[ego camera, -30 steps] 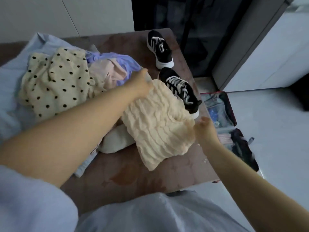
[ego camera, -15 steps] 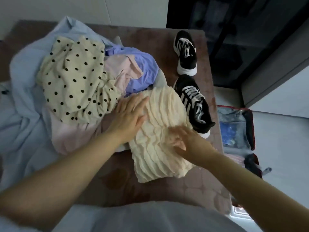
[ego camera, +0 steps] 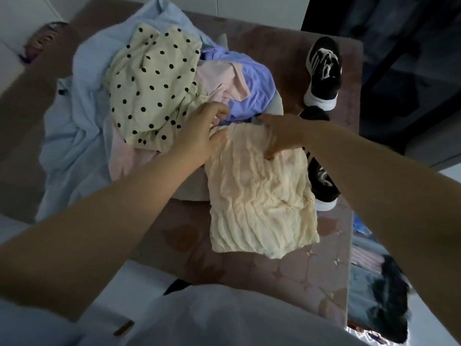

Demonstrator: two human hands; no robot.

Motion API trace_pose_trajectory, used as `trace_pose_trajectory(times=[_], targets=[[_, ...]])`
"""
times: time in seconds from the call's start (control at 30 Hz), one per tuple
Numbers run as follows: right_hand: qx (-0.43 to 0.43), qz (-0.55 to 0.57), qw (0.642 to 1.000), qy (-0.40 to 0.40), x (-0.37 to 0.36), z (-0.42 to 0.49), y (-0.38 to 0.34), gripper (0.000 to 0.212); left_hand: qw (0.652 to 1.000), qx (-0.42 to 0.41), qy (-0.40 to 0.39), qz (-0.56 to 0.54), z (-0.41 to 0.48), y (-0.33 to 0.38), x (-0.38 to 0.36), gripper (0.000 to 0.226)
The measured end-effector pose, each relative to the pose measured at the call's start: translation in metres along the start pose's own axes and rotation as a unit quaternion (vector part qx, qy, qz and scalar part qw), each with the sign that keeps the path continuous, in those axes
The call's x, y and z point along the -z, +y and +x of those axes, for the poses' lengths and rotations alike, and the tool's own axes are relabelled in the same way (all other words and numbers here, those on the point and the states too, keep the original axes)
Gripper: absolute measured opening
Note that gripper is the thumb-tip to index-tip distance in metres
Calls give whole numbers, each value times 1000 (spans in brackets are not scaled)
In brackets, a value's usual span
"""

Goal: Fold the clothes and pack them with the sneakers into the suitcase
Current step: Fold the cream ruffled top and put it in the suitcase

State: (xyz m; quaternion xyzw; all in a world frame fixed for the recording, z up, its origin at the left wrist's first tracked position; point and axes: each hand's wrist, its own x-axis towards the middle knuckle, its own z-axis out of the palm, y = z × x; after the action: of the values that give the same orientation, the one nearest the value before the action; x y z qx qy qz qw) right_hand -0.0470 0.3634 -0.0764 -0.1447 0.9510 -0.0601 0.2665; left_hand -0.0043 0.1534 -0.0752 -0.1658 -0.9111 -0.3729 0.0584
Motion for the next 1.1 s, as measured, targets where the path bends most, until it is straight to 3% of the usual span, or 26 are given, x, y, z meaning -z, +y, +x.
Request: trace_pose_trajectory(times=[0.1,0.17,0.2,0.27,0.4,0.47,0.53,0.63,0.7,0.8,0.93,1.03,1.1], targets=[[-12,-78,997,-1,-3,4,-6,82,986,-22,-161,31,-19,11,1,22],[16,-66,998,11,-4,2,-7,74,966,27,-254,31,-41,7,-10,31],[37,-51,998,20,-4,-1,-5,69,962,62,-265,-6,-52,4,-15,36],[78,-52,994,65,-6,-12,-2,57,968,100,-224,-61,-68,-2,-20,44],[175,-67,949,252,-19,-49,9,36,998,20,19,-50,-74,-6,-8,70],[204,-59,919,332,-32,-75,11,32,993,33,54,-96,-67,-1,7,93],[199,-69,887,411,-50,-100,11,25,979,84,-43,-183,-58,10,20,103],[203,-96,836,500,-91,-135,3,13,955,53,-214,-198,-59,27,25,81],[205,-102,830,508,-122,-151,-4,13,965,-23,-241,-97,-74,31,15,57],[174,-90,873,448,-172,-168,-8,26,964,-152,-217,36,-107,17,-8,37],[84,-4,929,360,-204,-189,-23,53,956,-156,-232,94,-151,-8,-30,39],[-15,125,906,405,-191,-196,-44,45,969,-141,-182,94,-166,-7,-41,49],[-85,187,901,383,-182,-189,-50,50,980,-123,-119,99,-164,-1,-48,56]])
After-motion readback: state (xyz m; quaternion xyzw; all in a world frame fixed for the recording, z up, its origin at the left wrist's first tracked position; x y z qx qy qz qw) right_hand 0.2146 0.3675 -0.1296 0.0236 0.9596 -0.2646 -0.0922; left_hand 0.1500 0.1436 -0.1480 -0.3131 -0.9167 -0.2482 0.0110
